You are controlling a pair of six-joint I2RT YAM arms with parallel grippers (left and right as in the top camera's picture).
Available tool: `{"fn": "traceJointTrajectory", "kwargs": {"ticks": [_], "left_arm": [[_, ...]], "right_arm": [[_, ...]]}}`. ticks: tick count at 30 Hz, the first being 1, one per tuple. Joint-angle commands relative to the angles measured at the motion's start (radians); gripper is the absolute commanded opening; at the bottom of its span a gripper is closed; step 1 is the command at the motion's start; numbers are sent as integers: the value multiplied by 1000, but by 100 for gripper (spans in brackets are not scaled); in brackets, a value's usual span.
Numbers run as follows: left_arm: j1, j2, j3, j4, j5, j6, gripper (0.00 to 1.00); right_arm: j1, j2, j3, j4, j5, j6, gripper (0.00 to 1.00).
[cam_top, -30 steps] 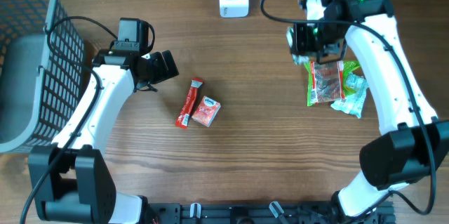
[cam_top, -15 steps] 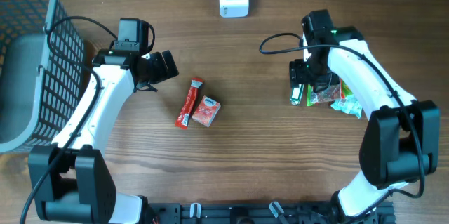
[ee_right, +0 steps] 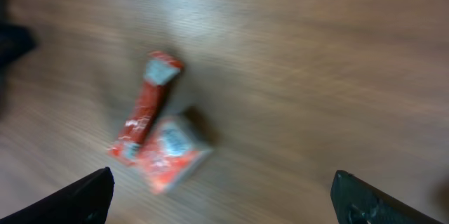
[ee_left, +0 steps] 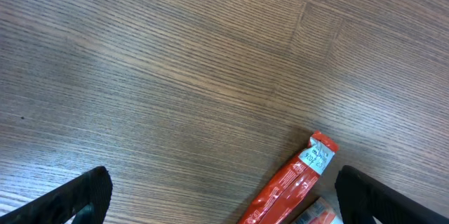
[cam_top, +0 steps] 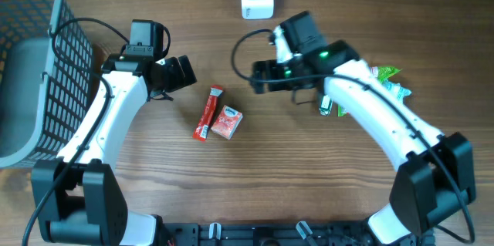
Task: Scan the item barcode
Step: 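Move the right gripper to the red Kleenex tissue pack and grasp it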
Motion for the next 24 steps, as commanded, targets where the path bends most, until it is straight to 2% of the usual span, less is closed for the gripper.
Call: {"fn": "traceJointTrajectory", "kwargs": {"ticks": [1, 2, 5, 6, 12, 16, 21, 24], "left_arm": [[2, 6, 3, -1, -5, 5, 100], [2, 6, 3, -1, -5, 5, 100], [2, 6, 3, -1, -5, 5, 100], [2, 6, 3, -1, -5, 5, 100], [2, 6, 3, -1, -5, 5, 100], [2, 6, 3, -1, -5, 5, 100], [2, 6, 3, -1, -5, 5, 100], [2, 6, 3, -1, -5, 5, 100]], "right_arm": [[75, -8, 15, 48, -26, 249, 68], [99, -8, 11, 59, -4, 277, 54], [172, -8, -18, 65, 156, 447, 52], [194, -8, -37, 79, 200, 503, 48], [311, 40, -152, 274, 249, 650, 46], [342, 94, -153, 264, 272, 661, 36], [343, 127, -155, 259, 301, 670, 32], [343, 136, -174, 268, 301, 758, 32]]}}
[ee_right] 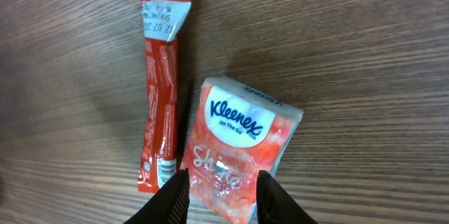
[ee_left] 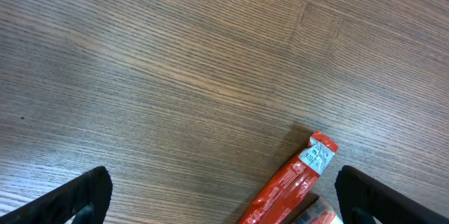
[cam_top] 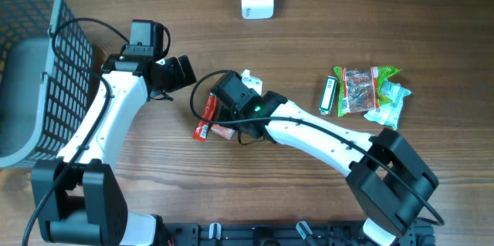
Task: Scan the item barcode
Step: 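Move the right gripper to the red Kleenex tissue pack and grasp it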
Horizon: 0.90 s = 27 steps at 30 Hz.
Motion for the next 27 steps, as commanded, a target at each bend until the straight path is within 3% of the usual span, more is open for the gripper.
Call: {"fn": "traceJointTrajectory", "kwargs": {"ticks": [1, 10, 23, 27], "left_arm": [[2, 6, 3, -1, -5, 5, 100], [2, 6, 3, -1, -5, 5, 100], [2, 6, 3, -1, -5, 5, 100], [2, 6, 3, -1, -5, 5, 100]], "right_arm": [[-1, 30, -40, 23, 37, 121, 32], [-1, 39, -150, 184, 8, 145, 25], [-2, 61, -185, 196, -34, 206, 28], [-2, 60, -185, 232, -42, 187, 24]]}}
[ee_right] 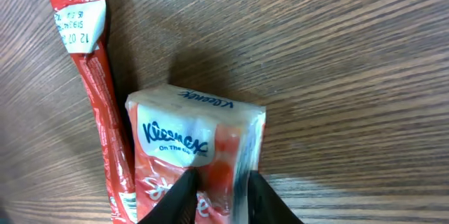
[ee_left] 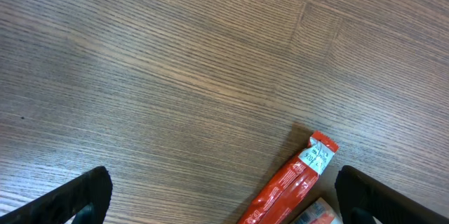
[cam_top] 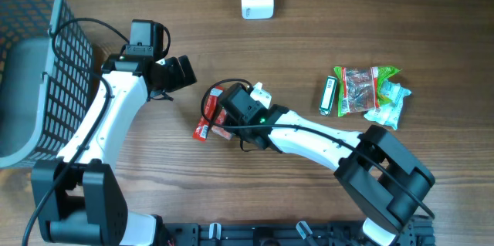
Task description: Scan the item barcode
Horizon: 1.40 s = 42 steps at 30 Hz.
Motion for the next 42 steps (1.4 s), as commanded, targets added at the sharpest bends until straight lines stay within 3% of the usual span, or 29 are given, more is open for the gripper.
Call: {"fn": "traceJointTrajectory", "kwargs": {"ticks": [1, 8, 12, 14, 15, 16, 19, 26, 31, 38, 42], "left_arm": [[2, 6, 3, -1, -5, 5, 100], [2, 6, 3, -1, -5, 5, 100], [2, 6, 3, -1, -5, 5, 100], [2, 6, 3, -1, -5, 5, 100], [2, 6, 3, -1, -5, 5, 100], [2, 6, 3, -1, -5, 5, 100], [2, 6, 3, -1, -5, 5, 100], [2, 6, 3, -1, -5, 5, 100], [2, 6, 3, -1, -5, 5, 100], [2, 6, 3, -1, -5, 5, 100], [2, 6, 3, -1, -5, 5, 100]], "right_arm": [[-2, 39, -20, 59, -46, -51, 24], [-6, -10, -20, 75, -64, -131, 34], [-6, -10, -20, 60, -64, -130, 34], [-6, -10, -20, 60, -63, -130, 29], [-6, -10, -20, 60, -58, -128, 10], [-5, -10, -20, 60, -50, -124, 4], [-5, -10, -20, 56, -29, -126, 4], [-33, -10, -20, 52, -99, -290, 4], [-161, -98, -20, 93, -439, -543, 4], [-467, -169, -20, -45, -1072, -833, 4], [-591, -169, -25, -81, -1303, -966, 4]]}}
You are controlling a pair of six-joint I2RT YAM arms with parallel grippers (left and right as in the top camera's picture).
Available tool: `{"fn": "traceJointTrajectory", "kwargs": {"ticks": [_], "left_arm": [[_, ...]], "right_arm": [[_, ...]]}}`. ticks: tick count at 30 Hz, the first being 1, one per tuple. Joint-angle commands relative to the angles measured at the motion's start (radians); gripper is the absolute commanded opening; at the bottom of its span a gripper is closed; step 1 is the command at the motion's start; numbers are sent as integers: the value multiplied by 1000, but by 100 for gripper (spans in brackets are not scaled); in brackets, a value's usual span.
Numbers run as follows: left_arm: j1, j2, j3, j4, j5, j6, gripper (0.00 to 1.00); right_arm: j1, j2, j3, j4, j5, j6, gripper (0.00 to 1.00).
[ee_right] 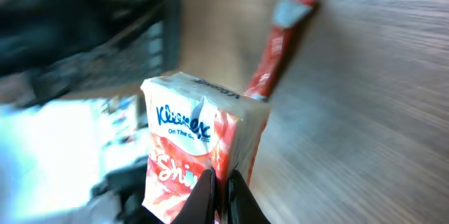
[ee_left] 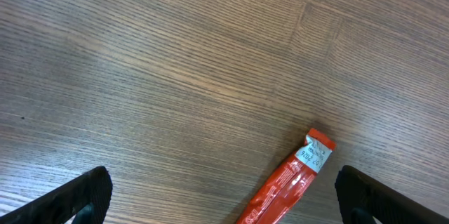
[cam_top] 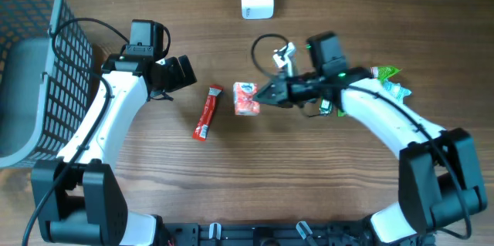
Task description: Scan the item barcode
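The red-and-white Kleenex tissue pack (cam_top: 246, 97) hangs above the middle of the table, pinched by its edge in my right gripper (cam_top: 263, 98); in the right wrist view the pack (ee_right: 200, 143) fills the centre with the gripper (ee_right: 217, 185) shut on it. The white barcode scanner stands at the table's far edge. A red stick sachet (cam_top: 208, 112) lies flat left of the pack, and also shows in the left wrist view (ee_left: 290, 179). My left gripper (ee_left: 224, 196) hovers open over bare wood near the sachet's top end.
A grey mesh basket (cam_top: 27, 61) fills the far left. A pile of green snack packets (cam_top: 364, 92) lies on the right, beside my right arm. The table top (cam_top: 154, 192) is brown wood.
My right gripper, which pinched the Kleenex pack on the table beside the sachet, now holds it lifted and shifted right, clear of the sachet. The left arm has not moved.
My right gripper was first open, near the scanner, with the pack and sachet lying together. Then it was down over the pack, fingers astride its edge, then shut on it. Now the pack is held up in mid-table. The left gripper stayed open throughout.
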Motion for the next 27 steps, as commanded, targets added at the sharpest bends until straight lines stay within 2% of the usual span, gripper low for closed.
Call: {"fn": "traceJointTrajectory", "kwargs": {"ticks": [1, 4, 7, 11, 19, 24, 27], "left_arm": [[2, 6, 3, -1, -5, 5, 100], [2, 6, 3, -1, -5, 5, 100], [2, 6, 3, -1, -5, 5, 100], [2, 6, 3, -1, -5, 5, 100], [2, 6, 3, -1, -5, 5, 100], [2, 6, 3, -1, -5, 5, 100], [2, 6, 3, -1, -5, 5, 100]], "right_arm": [[-80, -7, -10, -3, -310, -168, 4], [-117, -7, -14, -2, -408, -214, 4], [-145, -7, -14, 24, -586, -265, 4], [-162, -7, -14, 27, -597, -262, 4], [-243, -33, -14, 26, -597, -146, 4], [-289, -166, -14, 30, -597, -91, 4], [-298, -288, -14, 91, -597, 20, 4]]}}
